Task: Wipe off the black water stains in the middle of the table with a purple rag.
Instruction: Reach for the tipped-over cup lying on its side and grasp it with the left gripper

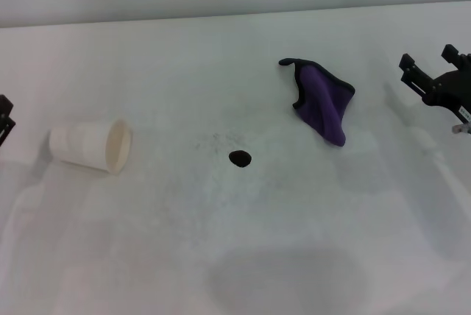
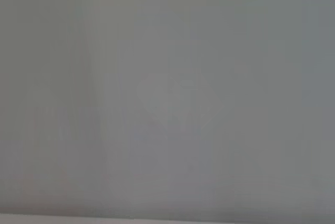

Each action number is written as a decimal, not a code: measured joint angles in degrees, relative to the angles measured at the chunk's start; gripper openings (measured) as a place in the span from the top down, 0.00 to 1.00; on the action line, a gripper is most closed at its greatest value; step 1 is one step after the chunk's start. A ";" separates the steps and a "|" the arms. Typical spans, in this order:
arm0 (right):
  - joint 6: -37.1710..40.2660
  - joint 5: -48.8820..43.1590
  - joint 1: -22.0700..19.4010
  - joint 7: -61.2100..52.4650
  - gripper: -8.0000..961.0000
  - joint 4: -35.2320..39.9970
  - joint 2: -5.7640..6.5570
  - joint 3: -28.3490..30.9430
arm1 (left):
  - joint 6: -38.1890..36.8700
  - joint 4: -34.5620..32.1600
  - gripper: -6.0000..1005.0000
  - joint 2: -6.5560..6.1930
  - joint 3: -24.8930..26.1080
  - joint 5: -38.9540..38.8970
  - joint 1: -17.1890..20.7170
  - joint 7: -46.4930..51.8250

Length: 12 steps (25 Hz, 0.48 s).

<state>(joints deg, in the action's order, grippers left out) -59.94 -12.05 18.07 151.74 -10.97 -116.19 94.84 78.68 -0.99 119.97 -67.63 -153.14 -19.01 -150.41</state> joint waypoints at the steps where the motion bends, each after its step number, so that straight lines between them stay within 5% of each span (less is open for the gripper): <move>1: 0.00 0.01 -0.04 -0.13 0.09 0.00 0.00 0.00 | 0.19 -0.08 0.12 -0.01 0.00 -0.01 -0.06 0.02; 12: 0.02 0.02 0.10 -0.55 0.09 -0.06 0.00 0.02 | 2.45 -5.60 0.12 -1.72 -0.48 4.70 0.17 8.93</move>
<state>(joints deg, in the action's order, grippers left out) -59.92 -12.03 18.17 151.19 -11.03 -116.19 94.85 81.13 -6.59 118.25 -68.11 -148.44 -18.84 -141.48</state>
